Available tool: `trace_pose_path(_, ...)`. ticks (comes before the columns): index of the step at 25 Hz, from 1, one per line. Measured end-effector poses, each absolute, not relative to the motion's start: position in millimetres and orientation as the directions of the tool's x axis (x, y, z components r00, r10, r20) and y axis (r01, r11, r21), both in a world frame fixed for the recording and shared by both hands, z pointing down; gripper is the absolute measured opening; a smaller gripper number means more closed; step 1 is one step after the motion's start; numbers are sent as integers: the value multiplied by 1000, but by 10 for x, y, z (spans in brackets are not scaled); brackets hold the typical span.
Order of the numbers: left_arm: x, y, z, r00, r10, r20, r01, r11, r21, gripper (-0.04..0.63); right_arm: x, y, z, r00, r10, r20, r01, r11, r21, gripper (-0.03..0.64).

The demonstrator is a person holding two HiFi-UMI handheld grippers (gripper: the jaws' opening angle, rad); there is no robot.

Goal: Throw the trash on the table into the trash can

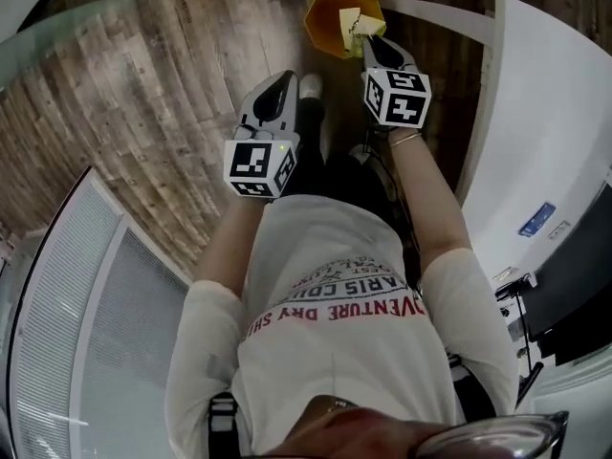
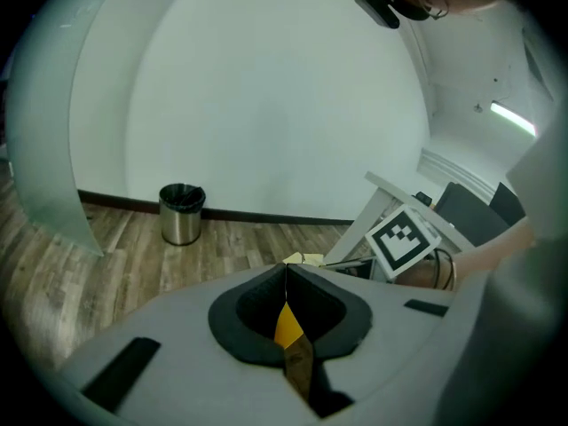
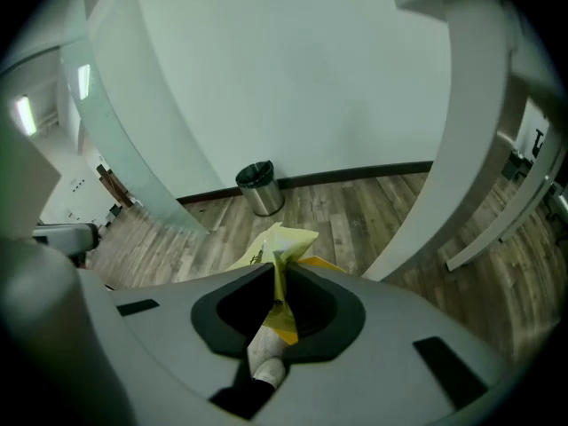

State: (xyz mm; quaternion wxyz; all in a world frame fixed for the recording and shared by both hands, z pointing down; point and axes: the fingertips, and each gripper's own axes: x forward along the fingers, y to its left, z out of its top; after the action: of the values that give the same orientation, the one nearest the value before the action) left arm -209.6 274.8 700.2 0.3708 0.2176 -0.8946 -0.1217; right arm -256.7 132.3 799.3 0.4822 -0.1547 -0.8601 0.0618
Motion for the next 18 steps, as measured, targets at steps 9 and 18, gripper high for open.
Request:
trace_pose_path(9, -1708, 2857, 8376, -566, -447, 693, -153, 883, 445, 23, -2420, 1436, 9846, -378, 260, 888, 275, 948, -160, 80)
trace_pose_path(18, -1631, 3117, 8739, -556, -419, 717, -85, 888, 452, 23, -2349, 1346, 10389, -365, 163, 916, 216, 972, -87, 162)
